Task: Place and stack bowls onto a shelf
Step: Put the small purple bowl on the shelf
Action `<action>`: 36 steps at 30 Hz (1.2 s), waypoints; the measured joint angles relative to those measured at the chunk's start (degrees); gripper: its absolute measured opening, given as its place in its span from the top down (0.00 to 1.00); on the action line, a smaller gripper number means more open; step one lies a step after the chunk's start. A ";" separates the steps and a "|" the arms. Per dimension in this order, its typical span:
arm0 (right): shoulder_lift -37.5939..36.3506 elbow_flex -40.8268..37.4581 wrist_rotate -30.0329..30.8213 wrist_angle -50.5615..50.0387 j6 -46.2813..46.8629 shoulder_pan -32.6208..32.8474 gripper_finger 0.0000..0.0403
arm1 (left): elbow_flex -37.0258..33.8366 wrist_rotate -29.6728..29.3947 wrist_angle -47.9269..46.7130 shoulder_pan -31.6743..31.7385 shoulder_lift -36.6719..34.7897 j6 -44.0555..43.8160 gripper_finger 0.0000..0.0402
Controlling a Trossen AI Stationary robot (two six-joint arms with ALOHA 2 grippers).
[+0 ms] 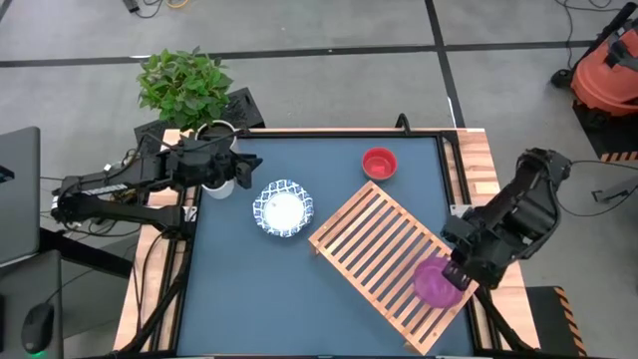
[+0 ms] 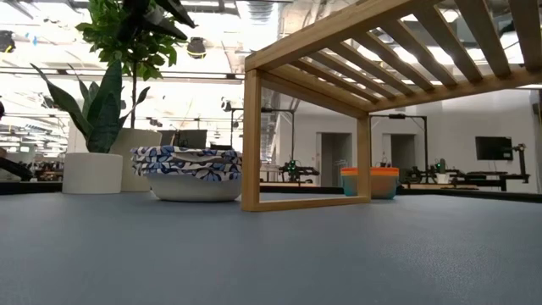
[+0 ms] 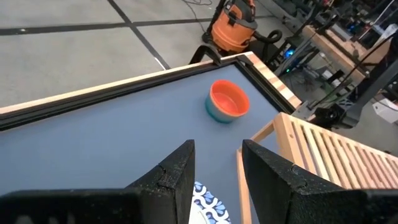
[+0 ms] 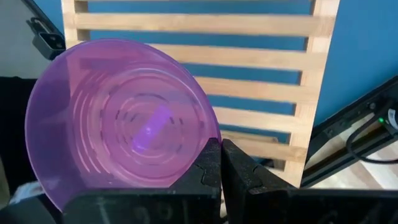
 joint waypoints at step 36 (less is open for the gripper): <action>4.74 -0.99 -3.20 0.03 0.35 2.10 0.95 | 0.00 0.20 0.04 -0.01 1.81 -1.08 0.71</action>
